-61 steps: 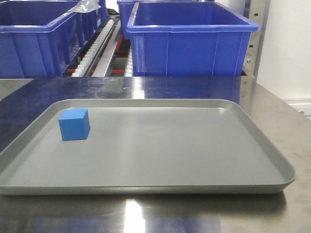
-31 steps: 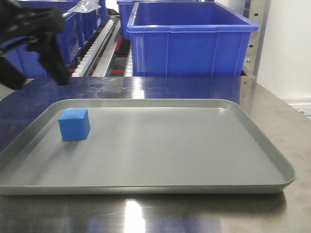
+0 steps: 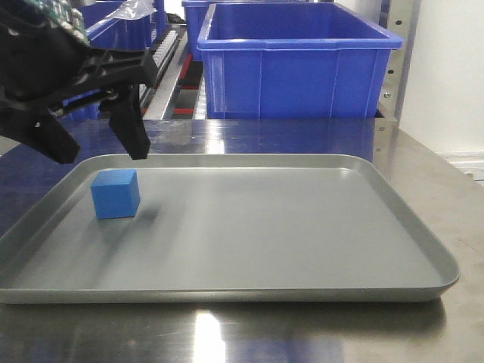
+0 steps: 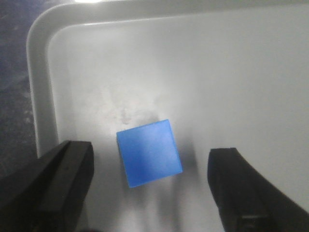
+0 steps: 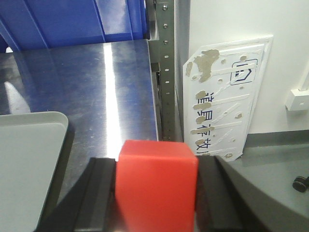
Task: Sort and place red and blue blocks on shelf
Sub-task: 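Move the left gripper over the blue cube, fingers open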
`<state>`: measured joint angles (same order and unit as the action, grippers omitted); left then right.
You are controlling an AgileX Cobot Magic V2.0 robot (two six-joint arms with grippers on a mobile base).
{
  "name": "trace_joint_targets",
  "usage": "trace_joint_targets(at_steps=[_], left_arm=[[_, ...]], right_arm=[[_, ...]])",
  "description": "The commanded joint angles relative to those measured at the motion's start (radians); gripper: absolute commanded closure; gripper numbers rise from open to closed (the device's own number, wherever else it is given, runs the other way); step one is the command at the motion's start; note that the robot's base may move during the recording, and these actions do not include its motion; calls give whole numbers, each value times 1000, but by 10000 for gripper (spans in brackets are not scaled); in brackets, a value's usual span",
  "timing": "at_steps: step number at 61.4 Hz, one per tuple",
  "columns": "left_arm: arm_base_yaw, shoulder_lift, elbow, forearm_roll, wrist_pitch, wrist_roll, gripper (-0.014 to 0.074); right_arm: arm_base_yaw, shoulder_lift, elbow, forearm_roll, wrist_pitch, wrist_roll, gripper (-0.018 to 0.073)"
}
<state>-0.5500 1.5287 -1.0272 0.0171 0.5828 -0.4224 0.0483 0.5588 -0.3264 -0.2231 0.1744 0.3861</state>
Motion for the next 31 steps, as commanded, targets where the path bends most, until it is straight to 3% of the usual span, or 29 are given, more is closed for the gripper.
trace_joint_targets(at_steps=[1,8,31], left_arm=[[-6,-18,-34,8,-49,-21,50],[-6,3,-34,10,-49,-63,51],[-7,66,-46,8,-57,-68,51]], right_arm=[[-5,-2,-29,-18,-87,-6,512],[-5,-2,-29,-18,-87,-6,512],[-5,-2,-29,-18,-87,-6,512]])
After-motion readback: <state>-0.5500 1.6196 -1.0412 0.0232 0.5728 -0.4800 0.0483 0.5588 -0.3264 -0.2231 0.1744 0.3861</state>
